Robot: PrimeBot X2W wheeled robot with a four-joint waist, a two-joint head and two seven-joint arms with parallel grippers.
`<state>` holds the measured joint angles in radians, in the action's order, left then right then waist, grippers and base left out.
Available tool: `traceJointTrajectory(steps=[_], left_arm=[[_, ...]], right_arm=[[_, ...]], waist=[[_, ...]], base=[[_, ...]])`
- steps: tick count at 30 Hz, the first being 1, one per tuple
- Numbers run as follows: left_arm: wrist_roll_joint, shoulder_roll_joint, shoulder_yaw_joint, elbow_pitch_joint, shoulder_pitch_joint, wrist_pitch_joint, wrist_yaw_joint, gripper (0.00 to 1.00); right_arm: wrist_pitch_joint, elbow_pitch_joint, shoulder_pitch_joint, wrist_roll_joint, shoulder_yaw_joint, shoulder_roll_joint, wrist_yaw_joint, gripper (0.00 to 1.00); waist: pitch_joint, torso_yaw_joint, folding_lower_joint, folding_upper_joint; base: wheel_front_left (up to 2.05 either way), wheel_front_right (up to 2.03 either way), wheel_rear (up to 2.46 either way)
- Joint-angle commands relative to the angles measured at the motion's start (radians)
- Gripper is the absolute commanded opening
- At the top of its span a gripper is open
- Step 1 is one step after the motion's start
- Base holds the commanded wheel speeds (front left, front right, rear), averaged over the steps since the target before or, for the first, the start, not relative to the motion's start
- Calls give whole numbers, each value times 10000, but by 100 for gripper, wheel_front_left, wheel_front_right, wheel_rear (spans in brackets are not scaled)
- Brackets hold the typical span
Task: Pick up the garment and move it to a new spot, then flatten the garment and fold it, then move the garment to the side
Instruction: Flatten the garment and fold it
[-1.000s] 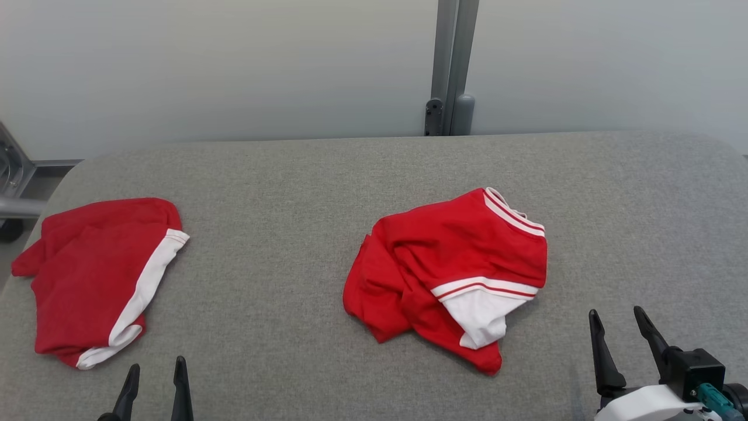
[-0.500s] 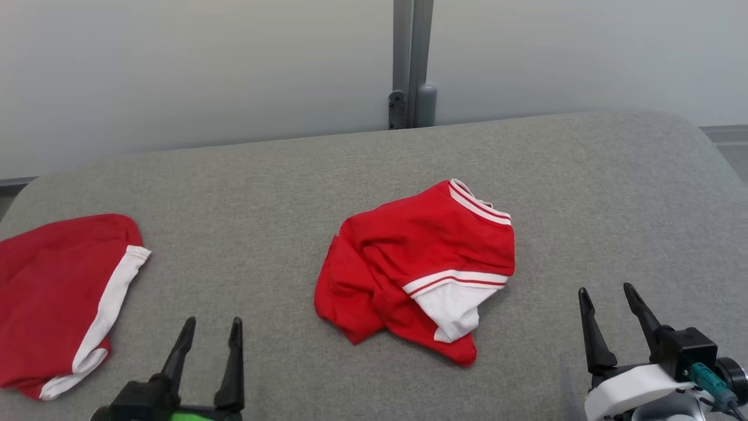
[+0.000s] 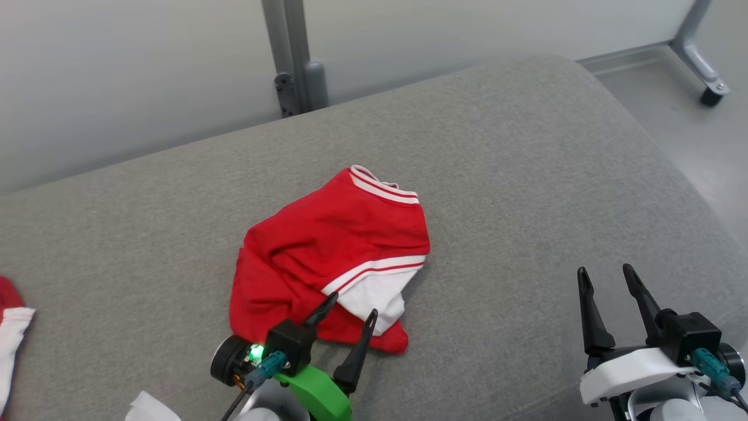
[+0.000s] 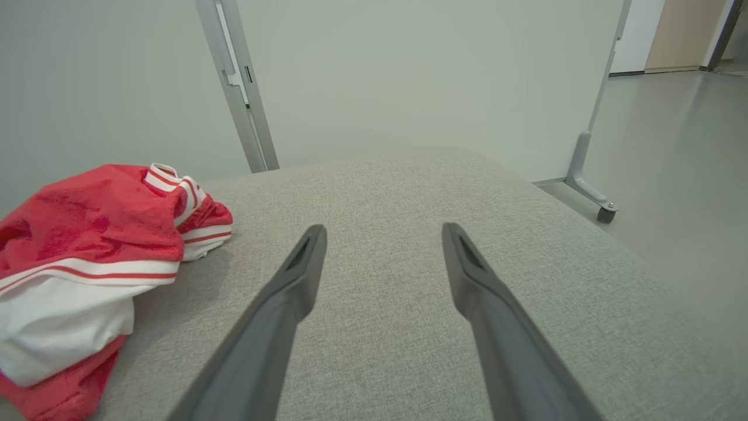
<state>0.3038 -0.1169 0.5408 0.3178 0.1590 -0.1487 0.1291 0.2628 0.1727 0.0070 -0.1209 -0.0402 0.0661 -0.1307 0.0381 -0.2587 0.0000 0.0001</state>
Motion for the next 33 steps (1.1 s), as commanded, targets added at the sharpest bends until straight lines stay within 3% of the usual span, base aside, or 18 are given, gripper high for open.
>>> traceJointTrajectory(steps=[1, 12, 13, 14, 15, 23, 27, 33], left_arm=[[-117, -19, 51, 282, 305, 131, 0, 100], [-137, 78, 16, 1609, 1177, 739, -412, 100], [-166, 41, 2, 1741, 1227, 781, -448, 82], [-156, 18, -56, 1856, 1286, 804, -538, 29], [-145, -18, -98, 1971, 1348, 823, -593, 0], [449, 36, -353, 1612, 1665, 577, -406, 0], [1216, 225, -682, 484, 1920, 637, -284, 0], [2496, 361, -1221, -2302, 2326, 1361, -256, 0]], right_arm=[[31, 21, -66, -70, -56, -61, -1, 100], [31, 88, -212, -370, -260, -144, -1, 100], [31, 92, -222, -426, -232, -146, -1, 100], [31, 96, -232, -471, -209, -146, -1, 100], [31, 97, -256, -519, -199, -144, -1, 100], [31, 161, -130, -692, -355, -145, -1, 100], [31, 219, -110, -745, -272, -145, -1, 100], [31, 224, 88, -729, -332, -142, -1, 100]], waist=[[660, -1014, 0, -1], [927, -1441, 0, -1], [948, -1455, 0, -1], [967, -1470, 0, -1], [983, -1481, 0, -1], [886, -1277, 0, -1], [725, -1181, 0, -1], [426, -942, 0, -1]], base=[[0, 0, 0], [0, 0, 0], [0, 0, 0], [0, 0, 0], [0, 0, 0], [0, 0, 0], [0, 0, 0], [0, 0, 0]])
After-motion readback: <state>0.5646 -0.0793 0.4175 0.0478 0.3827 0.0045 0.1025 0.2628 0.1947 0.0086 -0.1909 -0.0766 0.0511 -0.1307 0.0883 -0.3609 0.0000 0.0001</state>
